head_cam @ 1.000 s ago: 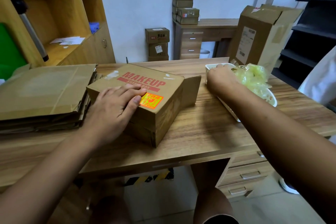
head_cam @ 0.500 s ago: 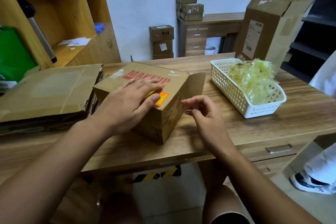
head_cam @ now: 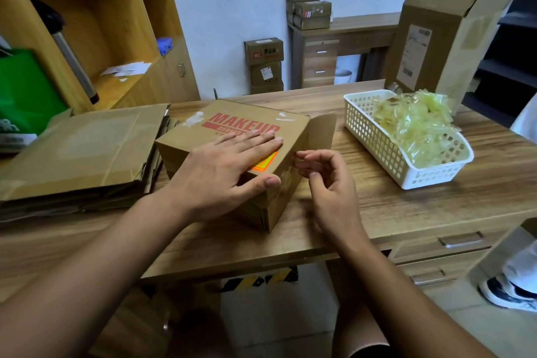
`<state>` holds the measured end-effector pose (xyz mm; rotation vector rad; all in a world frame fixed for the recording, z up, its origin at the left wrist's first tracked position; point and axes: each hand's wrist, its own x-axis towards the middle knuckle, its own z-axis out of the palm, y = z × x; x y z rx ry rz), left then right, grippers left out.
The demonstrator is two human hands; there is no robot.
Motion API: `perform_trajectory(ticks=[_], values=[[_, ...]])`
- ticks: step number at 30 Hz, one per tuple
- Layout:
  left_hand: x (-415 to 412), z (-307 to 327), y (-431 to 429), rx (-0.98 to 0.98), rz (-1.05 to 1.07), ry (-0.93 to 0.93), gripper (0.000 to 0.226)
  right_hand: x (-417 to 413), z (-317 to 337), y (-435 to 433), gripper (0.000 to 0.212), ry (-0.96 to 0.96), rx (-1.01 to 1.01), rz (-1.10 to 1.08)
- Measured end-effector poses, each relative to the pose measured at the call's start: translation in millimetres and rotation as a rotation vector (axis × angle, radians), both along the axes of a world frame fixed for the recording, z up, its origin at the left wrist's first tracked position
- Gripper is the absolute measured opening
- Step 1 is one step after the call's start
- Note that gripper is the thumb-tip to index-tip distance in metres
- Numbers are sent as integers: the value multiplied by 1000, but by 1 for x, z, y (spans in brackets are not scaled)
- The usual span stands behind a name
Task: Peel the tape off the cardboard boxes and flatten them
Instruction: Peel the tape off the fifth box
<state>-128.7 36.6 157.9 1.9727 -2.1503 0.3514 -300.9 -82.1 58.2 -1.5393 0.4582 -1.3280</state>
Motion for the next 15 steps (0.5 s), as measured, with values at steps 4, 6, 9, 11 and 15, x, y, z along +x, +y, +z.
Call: perform_trajectory(ticks=[4,6,9,11,15], values=[[0,-1,-1,-25,4,9,73,1,-4,0,35,-6,-14,-11],[-1,-2,-1,-37,2,15,73,1,-4,1,31,-11,-19,-15],[-3,-3,0,-55,2,20,72,1,-3,1,32,-39,-4,-1],[-3,-4,-1,-60,5,32,72,2,-2,1,35,-41,0,4],[-2,-5,-2,-61,15,35,73,1,-3,2,31,28,-22,8]])
